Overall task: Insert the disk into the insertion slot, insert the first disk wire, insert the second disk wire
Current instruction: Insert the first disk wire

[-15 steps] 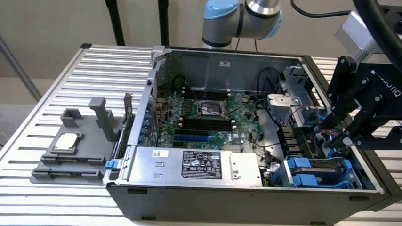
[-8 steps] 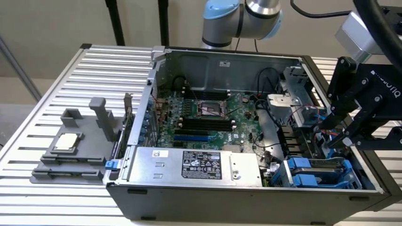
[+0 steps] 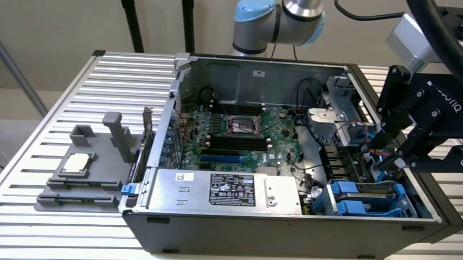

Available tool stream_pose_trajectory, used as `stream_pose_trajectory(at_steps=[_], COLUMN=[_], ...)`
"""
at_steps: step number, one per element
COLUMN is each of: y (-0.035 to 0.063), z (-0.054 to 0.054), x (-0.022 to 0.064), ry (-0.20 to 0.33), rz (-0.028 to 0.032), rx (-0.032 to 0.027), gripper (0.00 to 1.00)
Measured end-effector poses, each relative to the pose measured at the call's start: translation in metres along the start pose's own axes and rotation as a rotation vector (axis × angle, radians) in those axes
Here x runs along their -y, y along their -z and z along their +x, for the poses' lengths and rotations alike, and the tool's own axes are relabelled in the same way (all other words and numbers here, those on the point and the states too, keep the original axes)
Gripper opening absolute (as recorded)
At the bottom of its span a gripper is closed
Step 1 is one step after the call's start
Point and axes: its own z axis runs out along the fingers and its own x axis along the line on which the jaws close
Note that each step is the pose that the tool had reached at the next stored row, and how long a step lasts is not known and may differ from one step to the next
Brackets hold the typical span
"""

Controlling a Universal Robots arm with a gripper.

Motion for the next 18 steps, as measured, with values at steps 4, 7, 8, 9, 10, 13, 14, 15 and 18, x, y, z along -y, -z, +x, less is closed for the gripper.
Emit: stream_pose_trajectory(at_steps=[4, 7, 8, 9, 10, 13, 14, 15, 18], y=[0.0000, 0.0000, 0.0000, 0.0000, 0.0000, -0.0019, -0.0035, -0.0051, -0.0100], z=[0.000, 0.000, 0.000, 0.000, 0.000, 0.001, 0.001, 0.002, 0.003], x=[0.0000, 0.0000, 0.0000, 0.0000, 0.0027, 0.0164, 0.0212, 0.0256, 0.0382], ry=[0.000, 0.000, 0.000, 0.000, 0.000, 0.000, 0.001, 0.001, 0.004], rz=[0.0000, 0.0000, 0.0000, 0.0000, 0.0000, -0.0003, -0.0003, -0.0004, -0.0010], rx=[0.0000, -0.0001, -0.0001, 0.0000, -0.0002, -0.0001, -0.0001, -0.0007, -0.0049], gripper=[0.38, 0.38, 0.38, 0.38, 0.38, 0.38, 0.38, 0.38, 0.38])
